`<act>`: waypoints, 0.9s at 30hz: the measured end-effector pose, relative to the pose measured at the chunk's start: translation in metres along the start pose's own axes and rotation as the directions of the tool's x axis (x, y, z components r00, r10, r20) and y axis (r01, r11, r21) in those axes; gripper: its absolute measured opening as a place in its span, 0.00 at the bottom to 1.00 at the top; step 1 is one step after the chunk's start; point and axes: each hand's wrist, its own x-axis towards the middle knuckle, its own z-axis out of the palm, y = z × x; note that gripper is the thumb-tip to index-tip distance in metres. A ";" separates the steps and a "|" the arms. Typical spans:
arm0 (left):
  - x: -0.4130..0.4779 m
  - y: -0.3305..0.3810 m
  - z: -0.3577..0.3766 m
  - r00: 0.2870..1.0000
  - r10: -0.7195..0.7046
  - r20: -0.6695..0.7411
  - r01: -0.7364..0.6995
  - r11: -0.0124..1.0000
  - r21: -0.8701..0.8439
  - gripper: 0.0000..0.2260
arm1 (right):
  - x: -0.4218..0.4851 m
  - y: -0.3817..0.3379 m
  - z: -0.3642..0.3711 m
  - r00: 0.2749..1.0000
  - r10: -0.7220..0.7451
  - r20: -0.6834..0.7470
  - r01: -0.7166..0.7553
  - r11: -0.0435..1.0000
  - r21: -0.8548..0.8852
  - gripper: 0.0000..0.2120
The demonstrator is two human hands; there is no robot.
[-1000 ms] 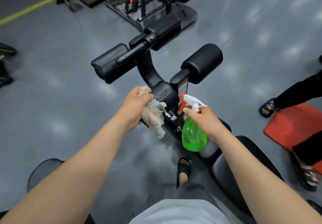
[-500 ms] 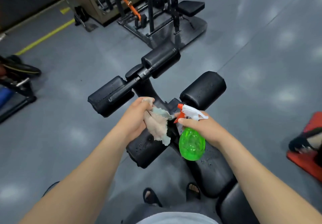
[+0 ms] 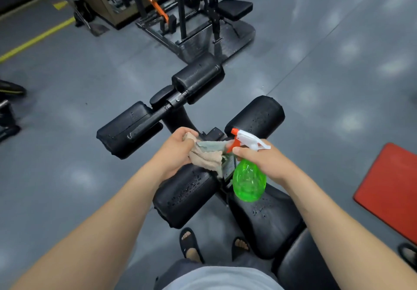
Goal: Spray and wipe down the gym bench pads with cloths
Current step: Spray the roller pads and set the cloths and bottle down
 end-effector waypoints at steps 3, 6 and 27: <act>0.008 -0.001 0.000 0.999 0.037 -0.028 -0.033 0.991 0.127 0.09 | -0.004 -0.005 -0.006 1.000 -0.010 -0.022 0.009 1.000 -0.017 0.16; 0.013 0.005 0.006 0.999 0.048 -0.021 -0.046 0.997 0.059 0.07 | -0.009 -0.010 -0.010 0.998 -0.009 -0.058 0.010 1.000 0.017 0.22; 0.033 -0.020 0.006 0.986 0.063 0.157 -0.057 0.997 -0.044 0.15 | -0.022 0.008 -0.023 0.994 0.012 -0.108 0.005 0.988 0.154 0.18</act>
